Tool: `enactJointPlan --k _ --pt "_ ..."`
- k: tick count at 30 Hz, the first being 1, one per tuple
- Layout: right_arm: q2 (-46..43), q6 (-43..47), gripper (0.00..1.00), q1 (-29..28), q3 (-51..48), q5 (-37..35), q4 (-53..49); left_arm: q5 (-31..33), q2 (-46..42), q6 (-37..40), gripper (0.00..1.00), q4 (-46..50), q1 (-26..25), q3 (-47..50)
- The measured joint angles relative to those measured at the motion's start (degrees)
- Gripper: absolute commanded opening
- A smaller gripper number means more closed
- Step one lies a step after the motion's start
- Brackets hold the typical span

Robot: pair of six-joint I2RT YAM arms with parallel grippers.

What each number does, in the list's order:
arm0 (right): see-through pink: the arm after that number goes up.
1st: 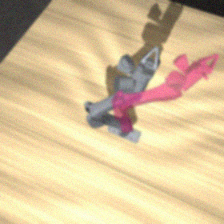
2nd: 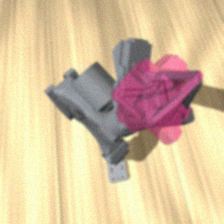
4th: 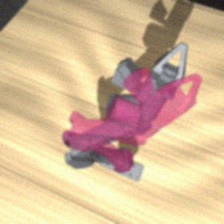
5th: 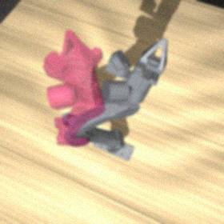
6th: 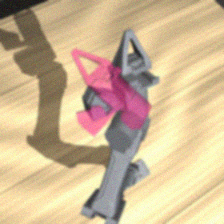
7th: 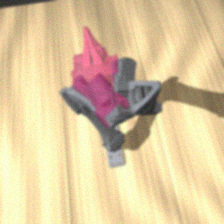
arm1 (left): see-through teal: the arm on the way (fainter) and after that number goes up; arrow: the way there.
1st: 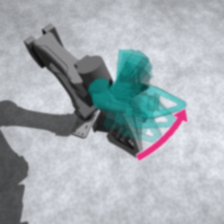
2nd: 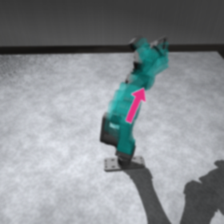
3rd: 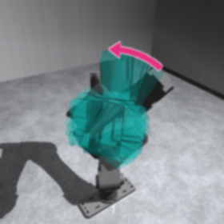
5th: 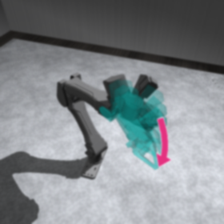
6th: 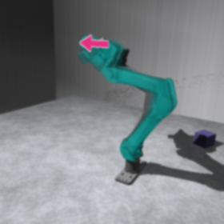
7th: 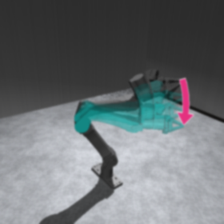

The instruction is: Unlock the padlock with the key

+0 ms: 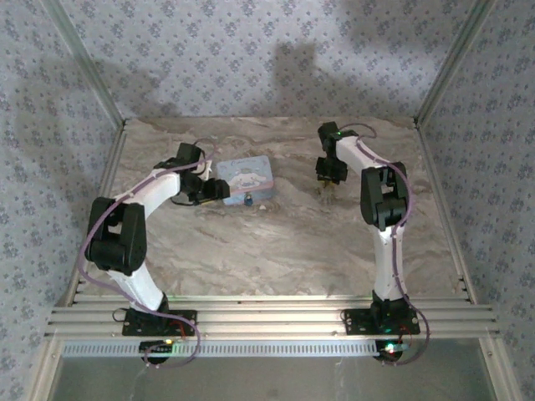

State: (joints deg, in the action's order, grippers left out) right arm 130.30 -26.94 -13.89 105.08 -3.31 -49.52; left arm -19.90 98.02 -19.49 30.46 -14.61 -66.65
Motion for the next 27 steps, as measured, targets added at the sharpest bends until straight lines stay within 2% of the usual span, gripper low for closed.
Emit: enactJointPlan --k 4,9,12,18,27 --pt "0.0 2.2 0.01 0.0 0.4 0.0 -0.2 -0.1 -2.6 0.3 0.64 0.0 0.0 1.7" --pt "-0.4 6.4 0.00 -0.3 0.0 0.5 0.5 -0.5 -8.4 0.8 0.65 -0.5 0.0 5.2" --pt "-3.2 10.4 0.00 -1.2 -4.2 2.1 2.8 -1.3 -11.9 0.9 0.65 -0.6 0.0 6.3" --pt "-14.8 18.9 0.00 -6.4 -15.5 6.2 6.7 -3.7 -16.8 -0.2 0.64 -1.5 0.0 7.7" --pt "-35.2 25.9 0.00 -15.8 -24.3 14.9 16.0 -7.9 -23.8 -7.5 0.63 -5.3 0.2 9.7"
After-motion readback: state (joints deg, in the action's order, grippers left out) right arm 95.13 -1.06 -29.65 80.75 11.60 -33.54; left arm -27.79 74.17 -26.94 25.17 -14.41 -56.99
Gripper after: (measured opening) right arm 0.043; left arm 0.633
